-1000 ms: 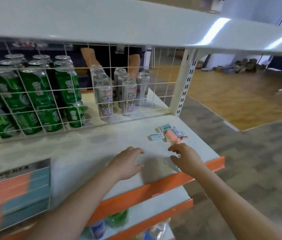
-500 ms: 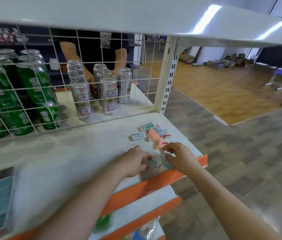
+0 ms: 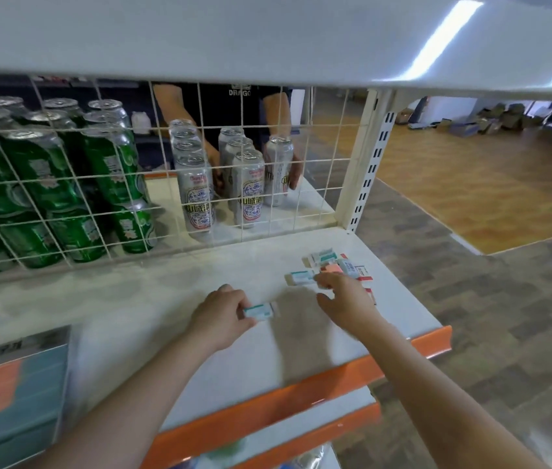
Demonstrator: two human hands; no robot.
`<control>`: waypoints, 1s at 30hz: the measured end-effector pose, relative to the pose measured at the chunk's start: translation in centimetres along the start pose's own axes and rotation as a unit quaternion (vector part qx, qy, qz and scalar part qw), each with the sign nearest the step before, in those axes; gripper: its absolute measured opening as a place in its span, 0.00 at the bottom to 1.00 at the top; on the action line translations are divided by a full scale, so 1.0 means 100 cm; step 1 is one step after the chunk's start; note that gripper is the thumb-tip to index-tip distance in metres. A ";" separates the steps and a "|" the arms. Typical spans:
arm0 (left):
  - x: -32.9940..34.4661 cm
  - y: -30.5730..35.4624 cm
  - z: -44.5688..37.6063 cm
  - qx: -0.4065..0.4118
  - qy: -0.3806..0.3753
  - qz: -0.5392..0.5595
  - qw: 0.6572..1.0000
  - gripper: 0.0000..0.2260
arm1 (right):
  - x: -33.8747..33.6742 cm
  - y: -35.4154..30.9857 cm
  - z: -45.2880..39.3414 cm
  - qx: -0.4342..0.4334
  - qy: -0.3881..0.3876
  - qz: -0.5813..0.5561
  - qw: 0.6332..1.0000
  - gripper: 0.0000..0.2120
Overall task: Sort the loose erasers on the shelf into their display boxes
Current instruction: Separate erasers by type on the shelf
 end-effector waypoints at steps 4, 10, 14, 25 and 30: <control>-0.010 -0.025 0.003 -0.028 0.012 -0.002 1.000 0.10 | 0.014 -0.015 -0.019 -0.001 -0.021 0.041 0.999 0.20; -0.028 -0.056 0.006 -0.043 0.030 -0.012 0.999 0.08 | 0.021 -0.026 -0.031 0.004 -0.037 0.113 0.993 0.17; -0.036 -0.070 0.009 -0.053 0.034 -0.008 0.998 0.07 | 0.030 -0.040 -0.034 -0.012 -0.018 0.084 0.996 0.14; -0.046 -0.076 0.025 -0.055 0.070 0.020 0.996 0.12 | 0.058 -0.075 -0.025 -0.072 -0.042 -0.019 0.996 0.13; -0.042 -0.073 0.034 -0.043 0.055 0.041 0.997 0.09 | 0.058 -0.075 -0.009 -0.082 -0.042 -0.027 0.995 0.11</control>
Point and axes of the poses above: each hand's wrist, its own z-axis away from the middle knuckle, its own x-axis out of the palm, y = z × x, the point moved 8 cm from there along -z, towards the middle knuckle, and after that the axes turned 4 degrees about y, right-handed, at the moved point
